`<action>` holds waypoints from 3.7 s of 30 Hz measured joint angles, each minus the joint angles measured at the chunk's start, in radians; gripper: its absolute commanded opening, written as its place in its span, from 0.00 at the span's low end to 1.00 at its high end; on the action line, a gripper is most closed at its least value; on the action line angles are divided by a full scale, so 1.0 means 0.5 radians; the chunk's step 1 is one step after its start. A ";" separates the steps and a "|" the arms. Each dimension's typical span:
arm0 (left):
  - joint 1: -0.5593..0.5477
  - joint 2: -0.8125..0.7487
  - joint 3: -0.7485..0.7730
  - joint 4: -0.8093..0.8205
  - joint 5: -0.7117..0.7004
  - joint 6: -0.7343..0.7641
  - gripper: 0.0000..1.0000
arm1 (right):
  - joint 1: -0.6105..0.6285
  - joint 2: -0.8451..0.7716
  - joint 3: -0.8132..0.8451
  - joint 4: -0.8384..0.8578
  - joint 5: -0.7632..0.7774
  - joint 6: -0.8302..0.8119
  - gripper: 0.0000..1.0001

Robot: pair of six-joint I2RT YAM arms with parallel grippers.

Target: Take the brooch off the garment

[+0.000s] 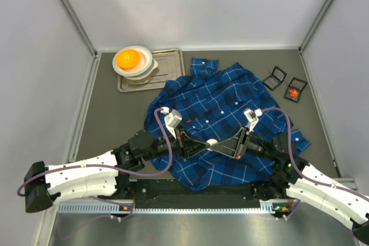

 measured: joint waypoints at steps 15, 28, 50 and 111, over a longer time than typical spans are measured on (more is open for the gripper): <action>-0.003 -0.006 -0.014 0.018 -0.034 0.025 0.00 | 0.003 -0.009 -0.051 0.053 0.084 0.185 0.20; -0.018 -0.213 -0.012 -0.215 -0.117 0.108 0.00 | -0.013 -0.178 0.198 -0.749 0.234 -0.218 0.57; -0.043 0.517 0.494 -0.865 -0.772 2.273 0.00 | -0.014 0.741 1.082 -1.750 0.836 0.688 0.34; -0.192 0.365 0.188 -0.421 -0.894 2.703 0.00 | -0.076 0.893 0.912 -1.288 0.549 1.024 0.26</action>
